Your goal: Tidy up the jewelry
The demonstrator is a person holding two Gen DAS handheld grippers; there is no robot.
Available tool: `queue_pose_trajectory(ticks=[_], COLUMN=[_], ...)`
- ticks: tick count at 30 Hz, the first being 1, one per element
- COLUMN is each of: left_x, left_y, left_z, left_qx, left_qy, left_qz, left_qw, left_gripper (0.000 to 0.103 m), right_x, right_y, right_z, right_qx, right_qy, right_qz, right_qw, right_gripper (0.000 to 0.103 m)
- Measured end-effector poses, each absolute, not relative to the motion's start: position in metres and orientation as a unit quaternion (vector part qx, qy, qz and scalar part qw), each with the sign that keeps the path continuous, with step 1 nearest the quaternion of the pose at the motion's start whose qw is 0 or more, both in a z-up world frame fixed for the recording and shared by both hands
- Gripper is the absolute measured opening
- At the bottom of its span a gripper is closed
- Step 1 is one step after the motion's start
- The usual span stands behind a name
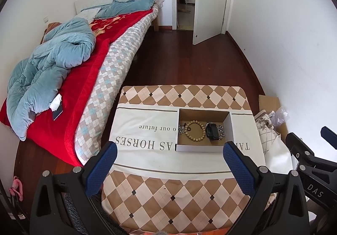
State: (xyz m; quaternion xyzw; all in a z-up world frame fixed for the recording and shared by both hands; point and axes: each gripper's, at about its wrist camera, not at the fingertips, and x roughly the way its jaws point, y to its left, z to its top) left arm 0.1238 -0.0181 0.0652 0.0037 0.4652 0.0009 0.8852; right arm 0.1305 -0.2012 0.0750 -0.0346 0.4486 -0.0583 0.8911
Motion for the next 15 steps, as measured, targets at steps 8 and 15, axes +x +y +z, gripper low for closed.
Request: queue_pose_trajectory(ticks=[8,15], left_x=[0.1236,0.123], left_y=[-0.0182,-0.0179], left_z=[0.0662,0.0668], left_qx=[0.006,0.006], left_qy=[0.464,0.465], left_qz=[0.001,0.001], left_qw=[0.886,0.885], left_gripper=[0.102,0.102], right_x=[0.1291,0.1288], right_y=[-0.1995,-0.1984], right_z=[0.0776,0.0792], right_qx=[-0.033,-0.033], right_qy=[0.448,0.447], right_qz=[-0.057,-0.057], right_qw=[0.892,0.892], right_gripper=[0.103,0.103])
